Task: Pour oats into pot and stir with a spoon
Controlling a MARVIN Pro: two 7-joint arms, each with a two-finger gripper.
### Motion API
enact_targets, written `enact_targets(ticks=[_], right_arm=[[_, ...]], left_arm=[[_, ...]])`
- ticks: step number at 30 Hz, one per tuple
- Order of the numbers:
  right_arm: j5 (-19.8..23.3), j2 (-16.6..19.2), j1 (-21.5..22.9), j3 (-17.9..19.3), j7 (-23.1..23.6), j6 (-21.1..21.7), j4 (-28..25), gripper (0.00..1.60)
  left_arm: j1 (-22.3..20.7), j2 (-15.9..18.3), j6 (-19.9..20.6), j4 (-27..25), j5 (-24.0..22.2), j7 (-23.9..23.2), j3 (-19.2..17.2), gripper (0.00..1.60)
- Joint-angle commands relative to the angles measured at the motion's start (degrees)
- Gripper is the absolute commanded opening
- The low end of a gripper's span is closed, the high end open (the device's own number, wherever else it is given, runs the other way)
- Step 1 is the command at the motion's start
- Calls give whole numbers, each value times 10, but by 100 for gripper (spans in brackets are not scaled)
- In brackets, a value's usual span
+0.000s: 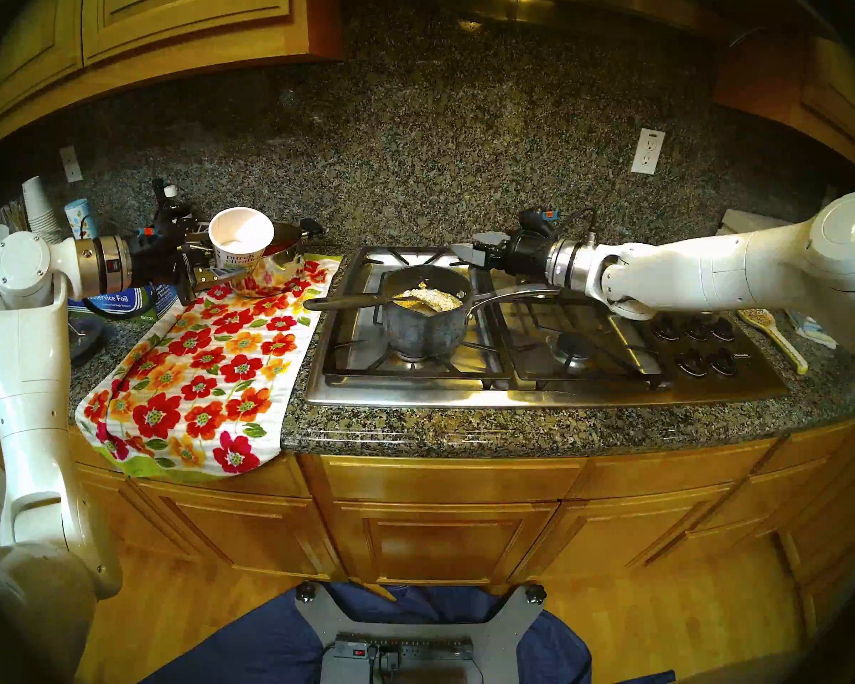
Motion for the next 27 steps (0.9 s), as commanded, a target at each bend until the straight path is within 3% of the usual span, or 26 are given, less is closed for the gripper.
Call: enact_targets(ticks=[1,16,20,27], right_arm=[[0,0,19,8,1,-3,3,160],[1,0,19,8,1,-3,3,160],[1,0,19,8,1,-3,3,160],[1,0,19,8,1,-3,3,160]], left_arm=[[8,-3,-7,19,-25,-2,-32,91],[0,10,22,101,-54,-33,-60,96],[3,15,7,134,-61,-33,-67,104],[6,21,-21,178,-74,-33,-70,97]])
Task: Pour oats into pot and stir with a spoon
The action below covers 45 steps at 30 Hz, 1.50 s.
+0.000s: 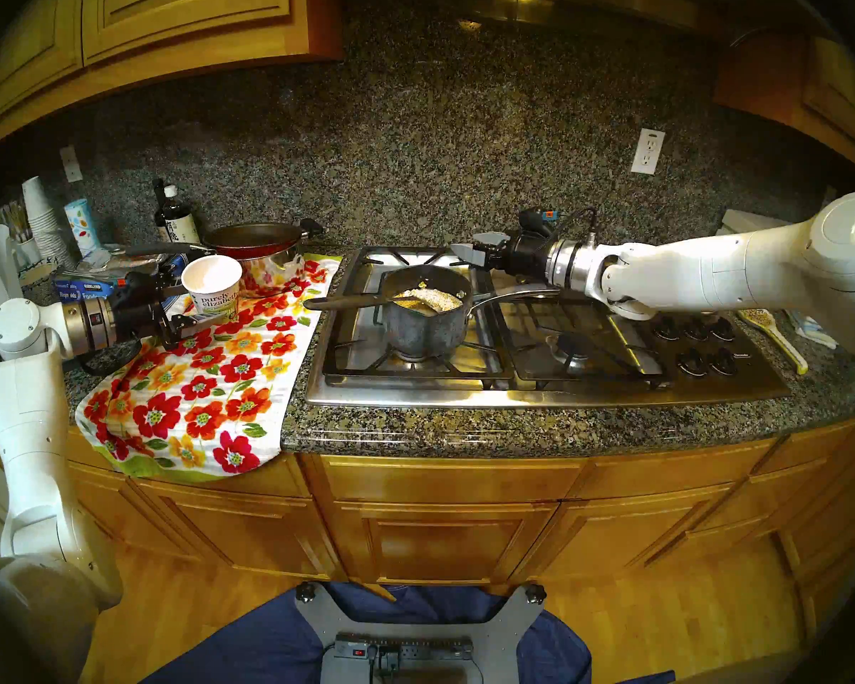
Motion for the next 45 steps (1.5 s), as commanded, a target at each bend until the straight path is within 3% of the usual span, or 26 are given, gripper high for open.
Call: enact_targets(ticks=[1,19,28,32,34,35,45], right_arm=[[1,0,19,8,1,-3,3,160],[1,0,19,8,1,-3,3,160],[1,0,19,8,1,-3,4,160],[1,0,19,8,1,-3,4,160],[1,0,19,8,1,-3,4,160],[1,0,19,8,1,-3,4,160],[1,0,19,8,1,-3,4,160]], left_arm=[[-13,14,-25,15,-25,2,-8,98],[-12,39,-43,103,-66,2,11,93],[-8,52,-44,115,-72,2,30,88],[-6,57,-47,112,-73,2,35,115],[-4,58,-48,111,-74,2,37,152],[-3,58,-50,108,-72,2,34,160],[16,73,-51,82,-72,2,20,160]])
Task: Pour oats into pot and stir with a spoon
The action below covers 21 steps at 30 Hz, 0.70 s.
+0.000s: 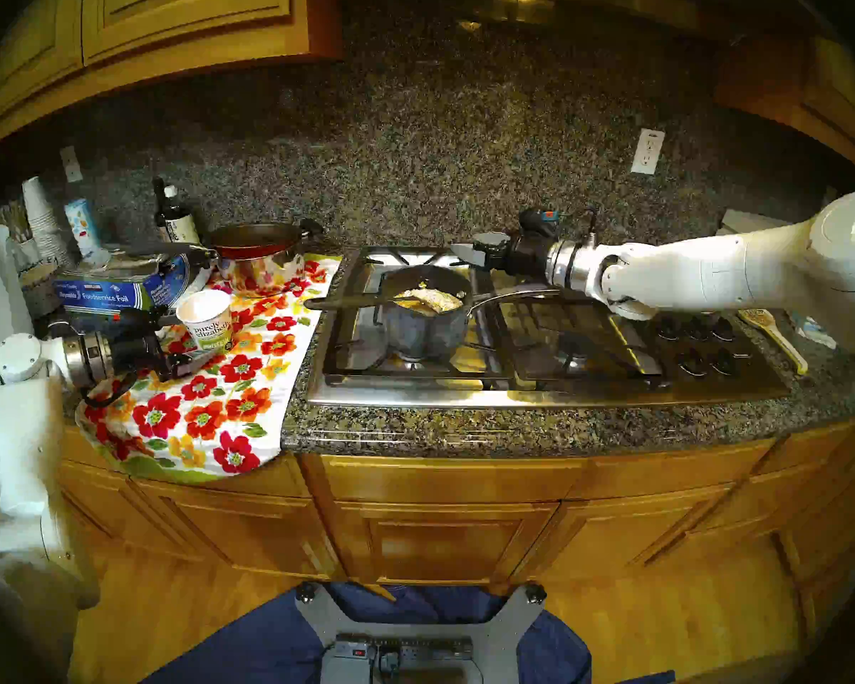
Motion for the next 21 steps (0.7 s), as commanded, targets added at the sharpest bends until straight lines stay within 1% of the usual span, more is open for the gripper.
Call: enact_targets(ticks=[1,6,13,16,17,21], right_arm=[[1,0,19,8,1,-3,4,160],[1,0,19,8,1,-3,4,160],[1,0,19,8,1,-3,4,160],[1,0,19,8,1,-3,4,160],[1,0,19,8,1,-3,4,160],[1,0,19,8,1,-3,4,160]], left_arm=[[3,25,-3,-27,-14,1,-19,160],[17,36,-3,-43,-21,1,-31,160],[40,46,-6,-61,-42,1,-35,160],[50,54,0,-73,-57,1,-35,160],[54,58,10,-75,-67,1,-32,160],[62,63,15,-79,-80,1,-29,160]])
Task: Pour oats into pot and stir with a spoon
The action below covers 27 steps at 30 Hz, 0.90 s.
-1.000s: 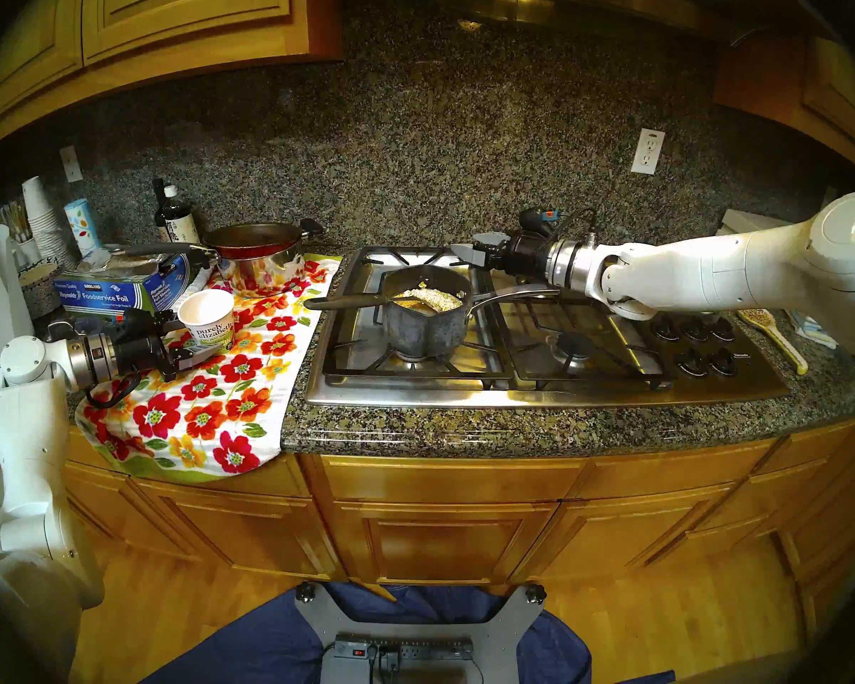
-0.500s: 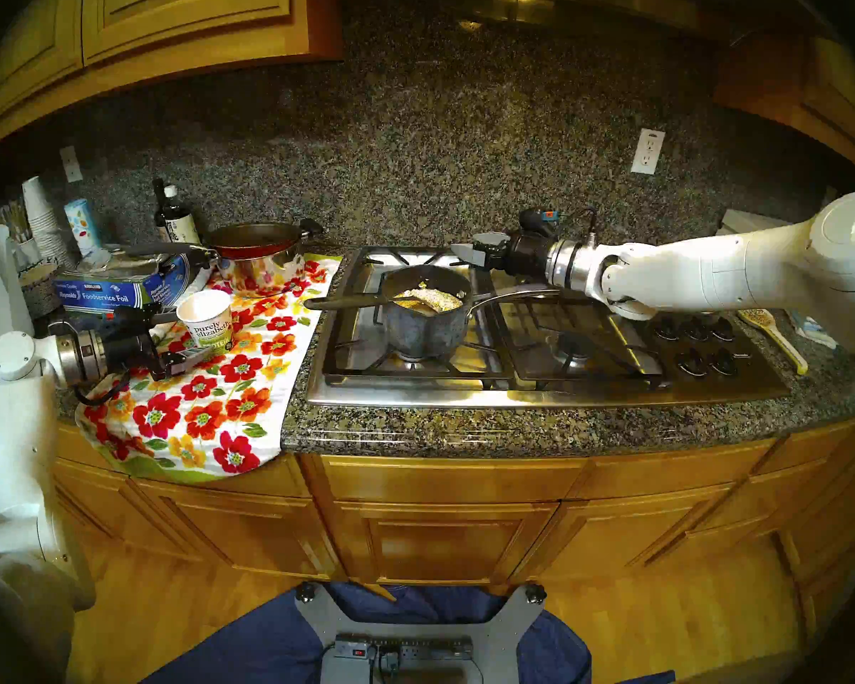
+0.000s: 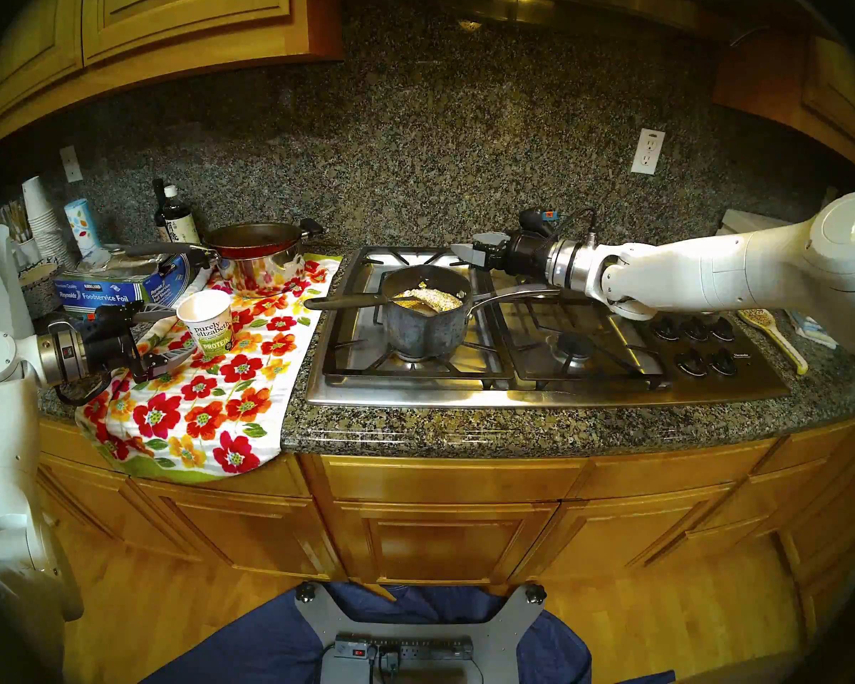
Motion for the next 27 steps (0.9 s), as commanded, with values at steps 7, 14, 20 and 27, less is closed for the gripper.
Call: enact_targets(ticks=[7,14,20,27], right_arm=[[1,0,19,8,1,-3,4,160],[-7,-11,18,-4,0,12,22,160],[-31,-26,31,-18,-19,-5,-4,160],[-22,-17,56,0,-32,-12,-38,160]], left_arm=[[12,35,19,-26,-56,1,2,160],[16,41,20,-24,-67,1,7,160],[17,44,20,-22,-72,1,11,160],[18,44,20,-23,-71,1,11,160]])
